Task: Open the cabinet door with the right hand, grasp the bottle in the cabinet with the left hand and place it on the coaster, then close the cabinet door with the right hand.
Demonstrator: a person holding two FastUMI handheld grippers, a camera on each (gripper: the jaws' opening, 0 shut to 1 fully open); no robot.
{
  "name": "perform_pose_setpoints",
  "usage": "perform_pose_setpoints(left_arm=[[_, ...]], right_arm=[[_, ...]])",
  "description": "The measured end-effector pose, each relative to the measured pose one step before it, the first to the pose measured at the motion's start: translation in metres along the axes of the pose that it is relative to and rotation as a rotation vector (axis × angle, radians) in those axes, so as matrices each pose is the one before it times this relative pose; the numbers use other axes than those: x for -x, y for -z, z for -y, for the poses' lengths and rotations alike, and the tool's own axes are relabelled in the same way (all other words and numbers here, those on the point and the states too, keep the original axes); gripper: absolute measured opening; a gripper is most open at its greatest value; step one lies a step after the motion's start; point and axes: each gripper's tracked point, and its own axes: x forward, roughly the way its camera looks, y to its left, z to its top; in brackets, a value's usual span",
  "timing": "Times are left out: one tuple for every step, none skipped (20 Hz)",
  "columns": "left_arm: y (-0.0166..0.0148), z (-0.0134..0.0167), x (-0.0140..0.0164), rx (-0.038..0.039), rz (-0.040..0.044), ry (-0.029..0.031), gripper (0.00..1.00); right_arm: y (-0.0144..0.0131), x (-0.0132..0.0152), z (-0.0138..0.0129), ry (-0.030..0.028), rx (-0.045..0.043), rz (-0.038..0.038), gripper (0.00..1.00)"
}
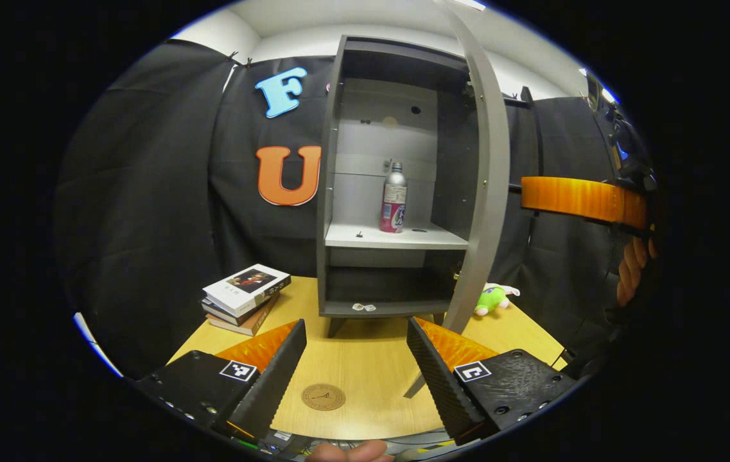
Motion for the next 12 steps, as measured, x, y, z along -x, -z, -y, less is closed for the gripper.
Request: perform_pose_setpoints(left_arm=[[-0.00033, 0.00462, -0.00287, 0.00162, 0.00063, 0.01127, 0.96], [-0.00102, 0.00335, -0.00389, 0.00151, -0.00051, 0.0093, 0.96], [-0.00005, 0.00258, -0.00399, 0.00126, -0.0026, 0.00951, 0.96], [-0.00002, 0.00286, -0.00426, 0.00353, -0.00198, 0.01243, 0.95], [-0.00118, 0.00145, -0.00404, 0.00323, -0.00017, 0.00819, 0.95], [-0.00107, 0.00073, -0.00365, 0.00168, -0.00024, 0.00587, 0.96], [-0.0012, 0.0015, -0.00483, -0.00009, -0.00021, 0.00832, 0.96], [-0.00214, 0.00053, -0.00449, -0.00304, 0.00097, 0.00525, 0.96], [-0.00213, -0.0005, -0.00436, -0.00434, 0.00191, 0.00404, 0.96], [-0.00207, 0.00001, -0.00566, -0.00412, -0.00024, 0.00496, 0.96], [-0.00293, -0.00048, -0.00545, -0.00517, 0.00379, 0.00243, 0.96], [-0.00417, -0.00011, -0.00651, -0.00487, 0.00849, 0.00239, 0.96]], right_arm=[[0.00085, 0.00105, 0.00106, 0.00921, 0.00236, -0.00242, 0.24], [-0.00026, 0.00072, 0.00092, 0.00877, 0.00044, -0.00352, 0.24], [0.00053, 0.00126, 0.00105, 0.00746, -0.00087, -0.00363, 0.24], [0.00016, 0.00149, 0.00006, 0.00705, 0.00058, -0.00341, 0.24], [0.00009, 0.00082, 0.00101, 0.00877, 0.00102, -0.00223, 0.24], [-0.00013, 0.00049, 0.00101, 0.01278, -0.00136, -0.00135, 0.24], [0.00028, 0.00112, 0.00137, 0.01378, -0.00173, 0.0, 0.24], [-0.00027, 0.00049, 0.00158, 0.01661, -0.00442, 0.00076, 0.24], [-0.00044, 0.00051, 0.00045, 0.01862, -0.00871, 0.00172, 0.24], [0.00021, 0.00115, 0.00067, 0.01846, -0.0107, 0.00356, 0.22], [-0.00049, 0.00035, 0.00126, 0.01969, -0.00947, 0.0058, 0.22], [-0.00075, -0.00004, 0.00098, 0.01583, -0.00733, 0.00324, 0.24]])
